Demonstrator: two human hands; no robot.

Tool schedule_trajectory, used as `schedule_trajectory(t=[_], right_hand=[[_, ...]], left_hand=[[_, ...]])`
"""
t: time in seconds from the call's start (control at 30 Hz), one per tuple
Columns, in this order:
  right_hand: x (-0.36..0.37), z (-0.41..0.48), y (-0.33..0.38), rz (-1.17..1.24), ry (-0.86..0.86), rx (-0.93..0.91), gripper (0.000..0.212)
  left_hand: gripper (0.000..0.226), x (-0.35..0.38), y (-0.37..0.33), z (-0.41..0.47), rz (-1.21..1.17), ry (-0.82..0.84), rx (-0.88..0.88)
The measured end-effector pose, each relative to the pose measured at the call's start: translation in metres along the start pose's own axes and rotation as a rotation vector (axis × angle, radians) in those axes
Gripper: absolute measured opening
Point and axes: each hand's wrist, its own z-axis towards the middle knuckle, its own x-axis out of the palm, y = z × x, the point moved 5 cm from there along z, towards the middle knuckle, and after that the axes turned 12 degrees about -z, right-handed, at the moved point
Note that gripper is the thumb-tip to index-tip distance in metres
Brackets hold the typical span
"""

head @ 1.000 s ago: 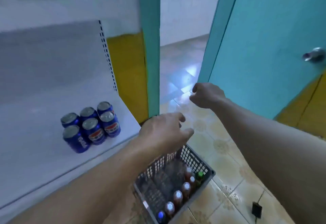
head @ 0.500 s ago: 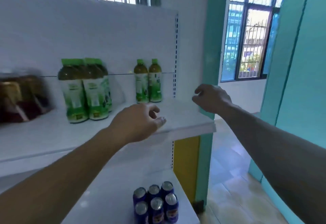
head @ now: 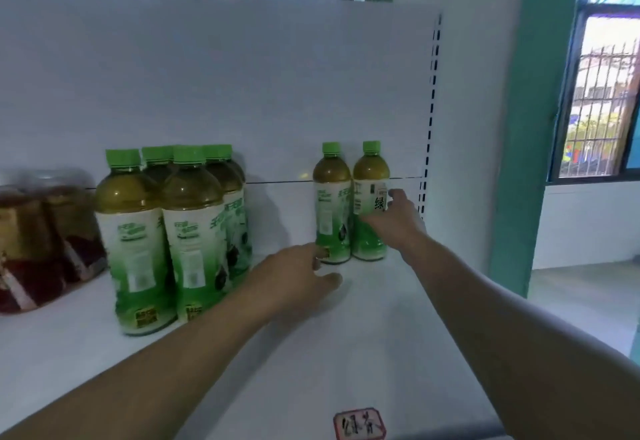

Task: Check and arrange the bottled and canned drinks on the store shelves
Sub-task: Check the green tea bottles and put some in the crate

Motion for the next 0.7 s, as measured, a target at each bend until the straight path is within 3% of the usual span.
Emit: schedule_trajectory(t=[0.1, 0.33, 0.43, 0.53, 0.7], right_hand=[[0.019, 0.015, -0.011, 0.096, 0.001, -0.010, 0.076], [0.024, 0.021, -0.026, 0.116, -0.053, 0.014, 0.063], [0.006, 0.013, -0.018, 0.128, -0.110, 0.001, 0.056], [-0.009, 0.002, -0.002, 0.292, -0.148, -0.057, 0.053], [-0.005, -0.020, 0.031, 0.662, 0.004, -0.161, 0.054]], left_hand=[[0.059, 0.008, 0.008, 0.013, 0.060, 0.041, -0.009], [0.055, 0.012, 0.021, 0.012, -0.002, 0.040, 0.024], [0.050, 0.007, 0.027, 0.013, -0.245, -0.008, 0.026], [0.047, 0.002, 0.024, 0.012, -0.494, -0.069, 0.059], [0.056, 0.001, 0.002, 0.005, -1.005, -0.128, 0.120]])
